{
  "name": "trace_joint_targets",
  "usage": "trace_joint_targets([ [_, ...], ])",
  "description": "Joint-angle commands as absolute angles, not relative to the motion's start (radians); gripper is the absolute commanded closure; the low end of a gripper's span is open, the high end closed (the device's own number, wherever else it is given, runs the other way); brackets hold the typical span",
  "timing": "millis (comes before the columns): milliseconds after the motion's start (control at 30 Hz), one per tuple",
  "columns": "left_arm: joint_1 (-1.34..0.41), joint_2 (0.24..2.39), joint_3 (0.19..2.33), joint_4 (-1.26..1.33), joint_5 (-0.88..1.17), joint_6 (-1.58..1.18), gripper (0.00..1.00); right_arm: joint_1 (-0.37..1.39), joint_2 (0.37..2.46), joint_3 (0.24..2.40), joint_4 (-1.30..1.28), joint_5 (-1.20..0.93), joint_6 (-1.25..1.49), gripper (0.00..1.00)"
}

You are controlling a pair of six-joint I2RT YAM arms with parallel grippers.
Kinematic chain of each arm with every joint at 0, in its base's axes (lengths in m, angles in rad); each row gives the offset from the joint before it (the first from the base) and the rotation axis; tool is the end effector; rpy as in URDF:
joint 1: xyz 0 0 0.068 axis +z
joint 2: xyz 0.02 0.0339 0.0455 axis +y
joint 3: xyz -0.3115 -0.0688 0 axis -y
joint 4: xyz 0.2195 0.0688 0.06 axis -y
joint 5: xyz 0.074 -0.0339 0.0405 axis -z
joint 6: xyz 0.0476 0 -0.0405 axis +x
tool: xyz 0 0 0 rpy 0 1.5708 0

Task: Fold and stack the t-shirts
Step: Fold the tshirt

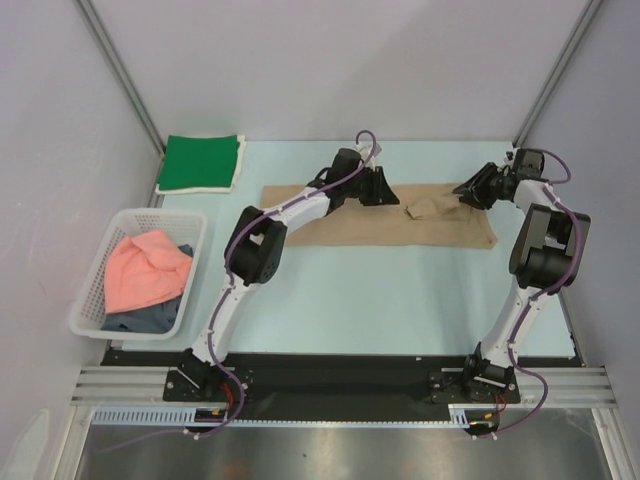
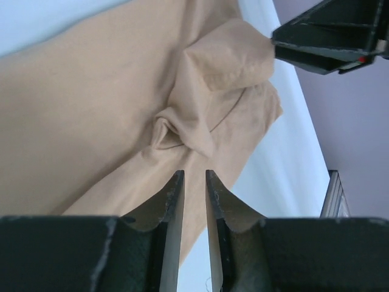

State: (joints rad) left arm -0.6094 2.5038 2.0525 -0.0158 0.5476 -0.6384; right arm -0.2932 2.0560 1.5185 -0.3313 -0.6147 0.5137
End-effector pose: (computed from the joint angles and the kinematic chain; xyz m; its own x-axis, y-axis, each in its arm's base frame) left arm 0.4748 -0.3616 0.2056 -0.8149 -0.0517 -0.5773 0.4785 0.5021 -0.7203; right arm 0.4459 -0.1059 0.2420 -0.6958 0.6294 -0.3460 0.2543 0.6664 0.7008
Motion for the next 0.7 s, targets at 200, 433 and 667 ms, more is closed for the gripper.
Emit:
trace_joint_targets([
  [200,-0.64,2.43,2.069,0.025,0.555,-0.601,0.5,-0.348,1.999,1.612,-0.5,-0.292,0.371,0.5],
  [433,-0.658,2.519,2.109,0.155,0.653,-0.744,0.66,-0.295,1.982,1.566,-0.391,-0.449,0.386,0.52],
  [667,-0.681,2.628,2.213,0.293,0.641,-0.844,0.66,-0.206,2.103,1.389,0.164,-0.685,0.759,0.75],
])
